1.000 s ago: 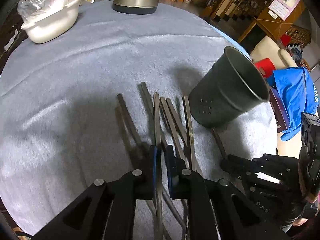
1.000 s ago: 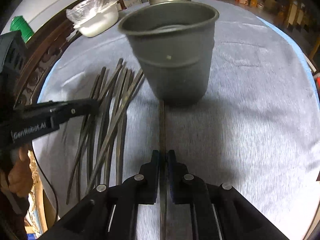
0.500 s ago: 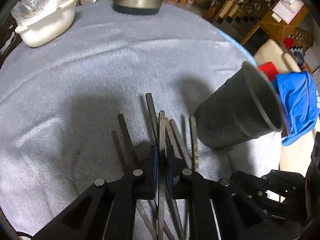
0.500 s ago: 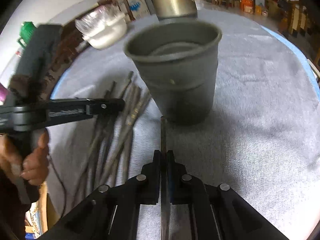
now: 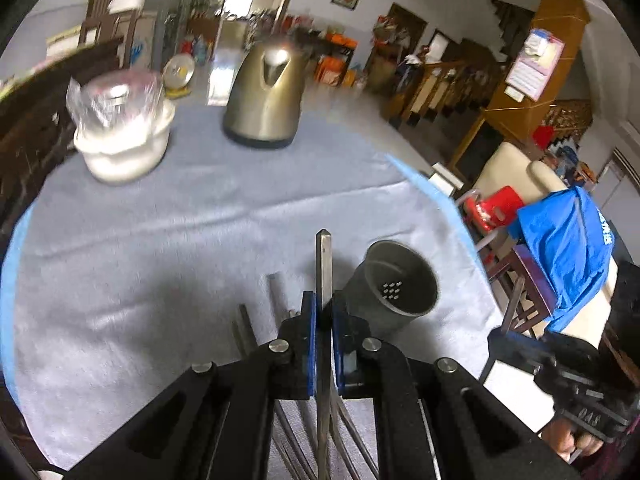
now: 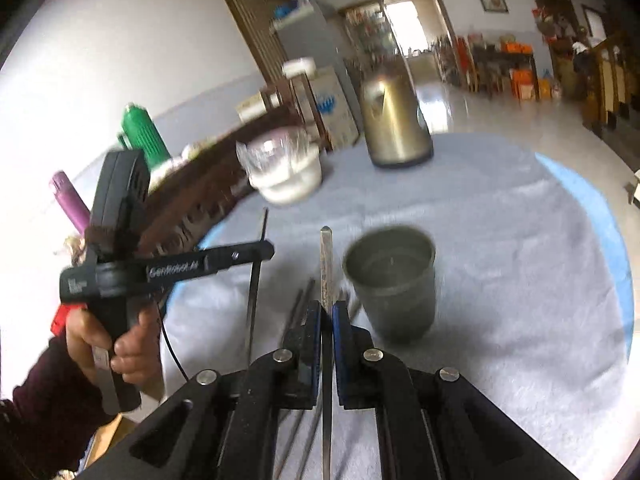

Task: Organize utensils
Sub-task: 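Lift the held chopsticks upright toward the grey holder cup with both tools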

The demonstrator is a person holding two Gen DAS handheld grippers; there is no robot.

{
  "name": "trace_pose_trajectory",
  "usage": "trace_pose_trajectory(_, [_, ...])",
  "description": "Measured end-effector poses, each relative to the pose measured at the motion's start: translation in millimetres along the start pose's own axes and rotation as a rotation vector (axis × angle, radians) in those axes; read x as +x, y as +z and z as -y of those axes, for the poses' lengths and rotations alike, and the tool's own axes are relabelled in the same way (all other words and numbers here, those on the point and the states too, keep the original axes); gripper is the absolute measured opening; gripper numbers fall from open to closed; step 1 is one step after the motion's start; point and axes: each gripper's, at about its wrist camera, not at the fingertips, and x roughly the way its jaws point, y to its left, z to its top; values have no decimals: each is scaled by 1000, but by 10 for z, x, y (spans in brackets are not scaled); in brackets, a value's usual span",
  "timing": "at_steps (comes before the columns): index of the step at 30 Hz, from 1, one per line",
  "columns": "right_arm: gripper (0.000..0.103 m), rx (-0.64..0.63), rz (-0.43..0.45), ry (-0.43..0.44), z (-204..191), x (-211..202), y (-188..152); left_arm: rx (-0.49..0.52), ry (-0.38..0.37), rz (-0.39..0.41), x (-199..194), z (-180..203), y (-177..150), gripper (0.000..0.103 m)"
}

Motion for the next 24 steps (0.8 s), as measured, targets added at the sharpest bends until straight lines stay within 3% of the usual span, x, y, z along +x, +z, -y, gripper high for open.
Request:
trace_pose_trajectory(5, [6,7,11,-16,-7,-42,15,-17,54,-45,52,-90,-37,6])
trace_pose_trajectory(9, [6,15,64,-15,-3,-163,103,-40,51,-7,-71,-162,-12,4])
trace_pose_trajectory(13, [6,15,111,-17,31,-264,276,7,60,18,-178,-73,64,4])
trace_pose_trajectory(21, [6,63,138,-4,127,-317,285,-63,86,-133,308,-329,3,4])
trace_pose_trajectory(24, [6,74,141,-3,180,-320,292,-93,63,-180,530,-386,13,4])
